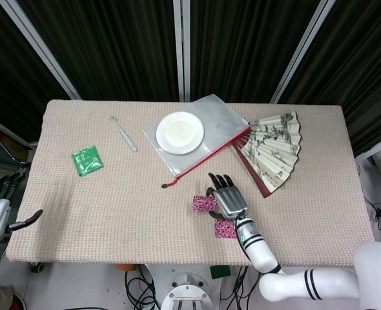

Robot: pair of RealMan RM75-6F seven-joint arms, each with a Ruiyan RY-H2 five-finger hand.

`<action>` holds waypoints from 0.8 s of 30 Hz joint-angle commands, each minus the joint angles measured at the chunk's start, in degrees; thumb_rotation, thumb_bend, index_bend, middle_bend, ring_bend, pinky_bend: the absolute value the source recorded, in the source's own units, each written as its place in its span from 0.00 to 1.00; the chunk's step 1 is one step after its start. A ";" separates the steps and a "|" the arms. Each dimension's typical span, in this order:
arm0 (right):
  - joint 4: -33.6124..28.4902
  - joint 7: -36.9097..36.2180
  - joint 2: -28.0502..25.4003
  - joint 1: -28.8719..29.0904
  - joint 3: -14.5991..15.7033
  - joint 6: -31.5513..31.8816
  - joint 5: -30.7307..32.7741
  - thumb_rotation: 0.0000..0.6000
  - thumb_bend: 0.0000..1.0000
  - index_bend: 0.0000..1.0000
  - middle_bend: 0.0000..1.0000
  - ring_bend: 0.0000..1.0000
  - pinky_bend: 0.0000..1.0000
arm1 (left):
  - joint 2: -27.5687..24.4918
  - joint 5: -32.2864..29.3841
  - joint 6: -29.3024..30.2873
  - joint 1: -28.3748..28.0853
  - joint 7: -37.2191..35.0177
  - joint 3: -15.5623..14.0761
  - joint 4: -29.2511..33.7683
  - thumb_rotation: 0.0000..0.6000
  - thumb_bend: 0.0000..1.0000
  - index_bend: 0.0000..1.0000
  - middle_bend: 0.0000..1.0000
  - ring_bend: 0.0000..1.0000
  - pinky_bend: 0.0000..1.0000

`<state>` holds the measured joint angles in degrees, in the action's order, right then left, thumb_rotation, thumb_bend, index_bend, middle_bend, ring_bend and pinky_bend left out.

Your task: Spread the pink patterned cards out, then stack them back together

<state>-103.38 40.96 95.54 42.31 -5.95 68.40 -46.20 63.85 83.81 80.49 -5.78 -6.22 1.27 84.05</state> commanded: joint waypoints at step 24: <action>-9.83 -4.70 -10.14 -11.68 11.89 2.94 -10.17 1.00 0.59 0.42 0.03 0.00 0.00 | 0.02 1.16 0.95 0.36 -0.23 -0.43 0.16 0.16 0.10 0.07 0.05 0.03 0.17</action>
<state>-113.31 36.23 85.30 30.72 5.96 71.44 -56.45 63.87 84.98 81.44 -5.43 -6.45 0.84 84.21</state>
